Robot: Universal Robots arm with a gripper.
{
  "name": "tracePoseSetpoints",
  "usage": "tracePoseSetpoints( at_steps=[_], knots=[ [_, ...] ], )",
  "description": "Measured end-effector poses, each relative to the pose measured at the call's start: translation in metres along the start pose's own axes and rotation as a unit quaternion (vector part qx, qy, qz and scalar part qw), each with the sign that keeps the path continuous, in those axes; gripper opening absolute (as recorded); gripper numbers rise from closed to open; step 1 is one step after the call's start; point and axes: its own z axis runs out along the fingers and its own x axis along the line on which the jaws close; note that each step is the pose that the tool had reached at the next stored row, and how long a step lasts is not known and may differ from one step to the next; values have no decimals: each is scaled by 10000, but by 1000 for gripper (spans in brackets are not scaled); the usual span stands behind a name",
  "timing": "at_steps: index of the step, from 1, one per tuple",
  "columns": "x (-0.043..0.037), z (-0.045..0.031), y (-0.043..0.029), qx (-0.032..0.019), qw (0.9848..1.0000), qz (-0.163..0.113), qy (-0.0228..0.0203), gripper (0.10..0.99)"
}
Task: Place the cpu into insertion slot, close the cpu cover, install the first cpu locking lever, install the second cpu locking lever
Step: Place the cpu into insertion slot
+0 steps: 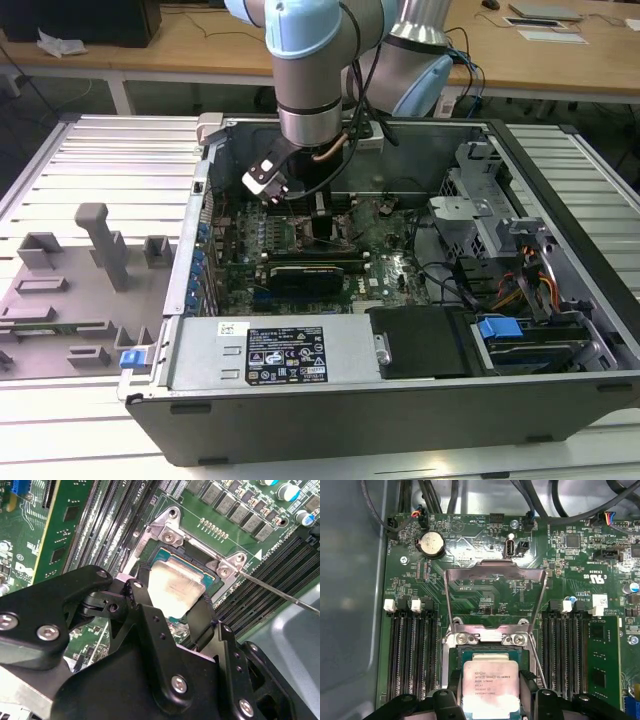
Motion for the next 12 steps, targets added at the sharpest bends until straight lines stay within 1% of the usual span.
tracePoseSetpoints(
  at_steps=[11, 12],
  knots=[
    [1, 21, -2, -1, 10000, 40, -4, 541],
    [2, 24, -2, -4, 10000, 41, 0, 553]
  ],
)
